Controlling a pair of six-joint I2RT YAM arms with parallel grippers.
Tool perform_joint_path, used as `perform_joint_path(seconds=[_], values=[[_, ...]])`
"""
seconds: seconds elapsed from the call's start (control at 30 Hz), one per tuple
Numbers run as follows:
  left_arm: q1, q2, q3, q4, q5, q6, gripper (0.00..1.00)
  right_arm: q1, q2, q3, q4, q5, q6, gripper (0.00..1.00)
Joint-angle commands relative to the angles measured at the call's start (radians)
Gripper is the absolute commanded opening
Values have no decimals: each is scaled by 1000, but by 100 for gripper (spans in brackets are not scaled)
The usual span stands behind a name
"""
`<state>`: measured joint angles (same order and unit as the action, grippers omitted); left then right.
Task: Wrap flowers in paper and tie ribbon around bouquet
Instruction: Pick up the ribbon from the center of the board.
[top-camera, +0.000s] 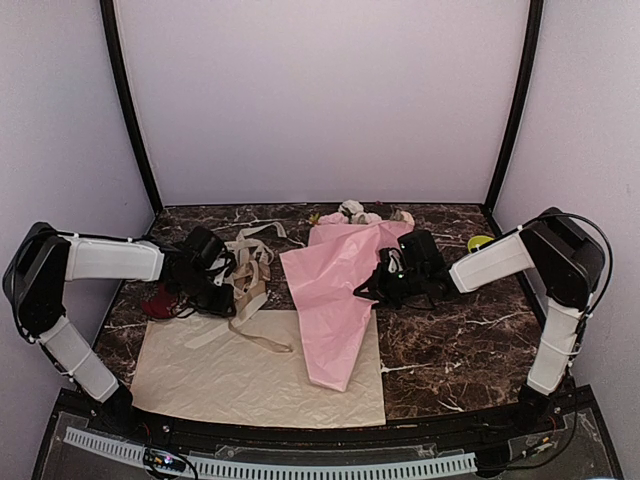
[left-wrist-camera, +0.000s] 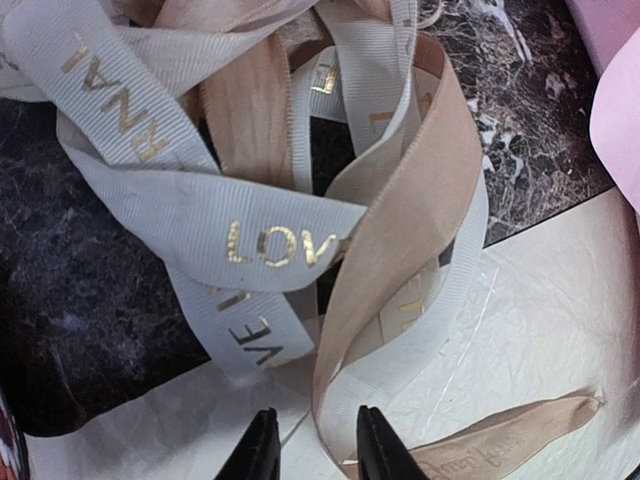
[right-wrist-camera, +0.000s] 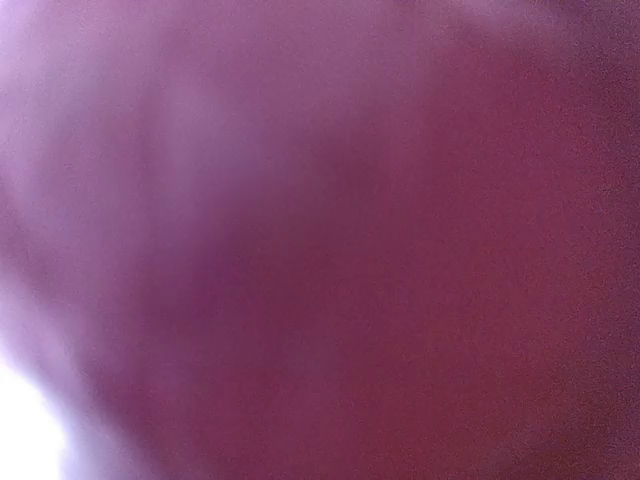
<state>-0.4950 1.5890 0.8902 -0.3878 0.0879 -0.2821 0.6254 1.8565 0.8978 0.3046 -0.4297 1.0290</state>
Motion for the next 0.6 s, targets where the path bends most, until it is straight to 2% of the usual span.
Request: perform_joint_path(seconds=[0.0, 0.03, 0.07, 0.17, 0.4, 0.47, 0.57], values=[[-2, -7, -17, -11, 32, 11, 8, 0, -23, 16, 27, -11, -12, 0], [-1, -6, -12, -12, 37, 11, 1, 0, -23, 16, 27, -9, -12, 0], [-2, -11, -2, -15, 40, 11, 0, -1, -23, 18, 26, -9, -13, 0], [-2, -67, 45, -31, 18, 28, 0, -1, -22, 21, 19, -7, -18, 0], [14, -147, 214, -96, -180, 124, 0, -1, -18, 10, 44, -8, -9, 0], [48, -157, 347, -121, -221, 161, 0, -1, -10, 15, 45, -12, -9, 0], [127, -166, 658, -205, -340, 238, 0, -1, 2, 19, 51, -18, -9, 0]])
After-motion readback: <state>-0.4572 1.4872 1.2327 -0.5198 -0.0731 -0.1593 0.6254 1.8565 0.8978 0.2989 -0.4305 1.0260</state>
